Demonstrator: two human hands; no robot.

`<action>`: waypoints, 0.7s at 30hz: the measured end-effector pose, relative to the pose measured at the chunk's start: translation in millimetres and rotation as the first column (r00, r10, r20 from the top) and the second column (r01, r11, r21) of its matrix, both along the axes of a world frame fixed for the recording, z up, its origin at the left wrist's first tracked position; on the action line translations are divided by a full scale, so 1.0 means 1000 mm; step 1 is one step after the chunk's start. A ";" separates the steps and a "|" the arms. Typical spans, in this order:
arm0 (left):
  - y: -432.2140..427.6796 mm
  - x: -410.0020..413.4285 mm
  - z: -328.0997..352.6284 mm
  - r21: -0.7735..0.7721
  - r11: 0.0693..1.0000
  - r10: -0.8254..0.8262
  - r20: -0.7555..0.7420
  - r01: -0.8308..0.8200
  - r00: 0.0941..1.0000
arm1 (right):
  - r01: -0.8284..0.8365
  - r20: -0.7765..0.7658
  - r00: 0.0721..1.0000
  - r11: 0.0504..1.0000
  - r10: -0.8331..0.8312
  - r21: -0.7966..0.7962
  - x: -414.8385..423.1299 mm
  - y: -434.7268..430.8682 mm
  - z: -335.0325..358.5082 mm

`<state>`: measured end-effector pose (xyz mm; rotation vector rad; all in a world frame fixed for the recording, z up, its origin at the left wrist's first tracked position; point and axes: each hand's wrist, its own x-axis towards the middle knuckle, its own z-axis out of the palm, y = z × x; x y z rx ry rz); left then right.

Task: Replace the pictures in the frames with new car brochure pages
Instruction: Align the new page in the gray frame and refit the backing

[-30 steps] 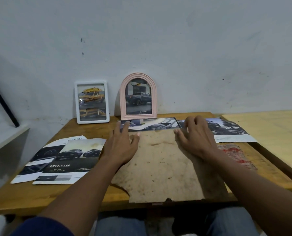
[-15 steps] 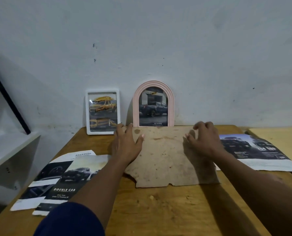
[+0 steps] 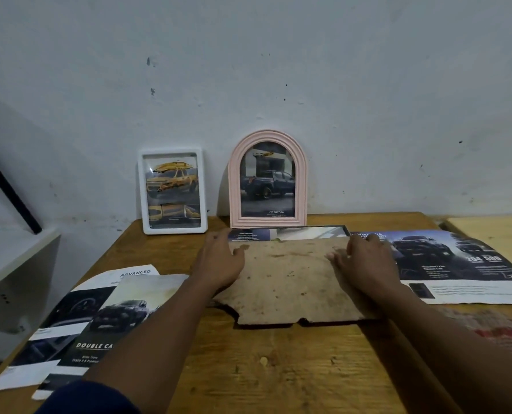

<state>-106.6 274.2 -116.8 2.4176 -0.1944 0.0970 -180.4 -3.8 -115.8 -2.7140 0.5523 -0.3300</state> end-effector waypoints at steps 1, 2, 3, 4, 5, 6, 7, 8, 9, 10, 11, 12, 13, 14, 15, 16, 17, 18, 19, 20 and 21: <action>0.004 -0.002 -0.001 -0.016 1.000 0.006 -0.009 -0.006 1.000 | 0.012 -0.011 1.000 1.000 -0.012 0.000 0.001 0.000 0.001; 0.007 -0.005 -0.003 -0.017 1.000 0.007 -0.017 -0.008 1.000 | 0.020 -0.022 1.000 1.000 -0.021 -0.005 0.002 0.001 0.002; 0.009 -0.008 -0.007 0.009 1.000 0.016 -0.029 -0.016 0.999 | 0.026 -0.030 0.999 0.999 -0.026 -0.020 0.002 0.002 0.003; 0.011 -0.010 -0.010 0.048 0.998 0.031 -0.034 -0.030 0.999 | 0.031 -0.031 0.999 0.999 -0.032 -0.033 0.002 0.003 0.004; 0.012 -0.012 -0.013 0.090 0.995 0.047 -0.029 -0.044 0.998 | 0.031 -0.032 0.999 0.998 -0.033 -0.045 0.001 0.005 0.004; 0.012 -0.015 -0.014 0.123 0.991 0.059 -0.015 -0.057 0.998 | 0.023 -0.037 0.999 0.998 -0.025 -0.053 -0.001 0.006 0.005; 0.011 -0.015 -0.016 0.148 0.987 0.063 -0.004 -0.062 0.998 | 0.006 -0.053 0.999 0.998 -0.009 -0.059 -0.003 0.007 0.005; 0.011 -0.016 -0.016 0.167 0.984 0.057 0.012 -0.059 0.998 | -0.020 -0.075 0.997 0.998 0.015 -0.059 -0.004 0.006 0.004; 0.011 -0.015 -0.016 0.197 0.979 0.045 0.012 -0.047 0.999 | -0.050 -0.098 0.994 0.997 0.044 -0.062 -0.006 0.004 0.003; 0.011 -0.014 -0.015 0.227 0.973 0.029 -0.004 -0.027 1.000 | -0.080 -0.111 0.991 0.995 0.073 -0.060 -0.009 0.003 0.003; 0.010 -0.011 -0.015 0.258 0.966 0.018 -0.024 -0.011 1.000 | -0.103 -0.110 0.989 0.993 0.096 -0.053 -0.012 0.000 0.002; 0.010 -0.009 -0.015 0.287 0.958 0.012 -0.038 -0.001 0.999 | -0.118 -0.102 0.988 0.992 0.114 -0.039 -0.014 -0.003 0.002; 0.010 -0.006 -0.014 0.319 0.948 0.015 -0.055 0.003 0.998 | -0.131 -0.097 0.987 0.991 0.128 -0.019 -0.017 -0.004 0.003; 0.009 -0.004 -0.013 0.344 0.939 0.017 -0.061 0.005 0.998 | -0.139 -0.092 0.986 0.990 0.139 0.004 -0.020 -0.005 0.005; 0.009 -0.003 -0.013 0.362 0.932 0.023 -0.067 0.003 0.997 | -0.143 -0.095 0.985 0.989 0.145 0.023 -0.022 -0.006 0.006; 0.008 -0.001 -0.013 0.371 0.929 0.029 -0.065 -0.003 0.997 | -0.144 -0.115 0.983 0.989 0.147 0.037 -0.024 -0.006 0.006; 0.006 -0.002 -0.014 0.373 0.928 0.041 -0.060 -0.016 0.997 | -0.148 -0.140 0.978 0.988 0.152 0.039 -0.026 -0.006 0.008; 0.006 -0.002 -0.016 0.369 0.929 0.056 -0.048 -0.034 0.997 | -0.153 -0.173 0.972 0.988 0.157 0.036 -0.028 -0.005 0.009; 0.005 -0.003 -0.017 0.356 0.933 0.074 -0.040 -0.055 0.996 | -0.163 -0.208 0.964 0.986 0.166 0.031 -0.030 -0.005 0.011; 0.005 -0.004 -0.018 0.336 0.939 0.091 -0.033 -0.074 0.995 | -0.179 -0.247 0.952 0.983 0.181 0.029 -0.032 -0.004 0.013; 0.006 -0.005 -0.019 0.315 0.945 0.102 -0.032 -0.087 0.994 | -0.197 -0.285 0.938 0.980 0.196 0.023 -0.034 -0.002 0.016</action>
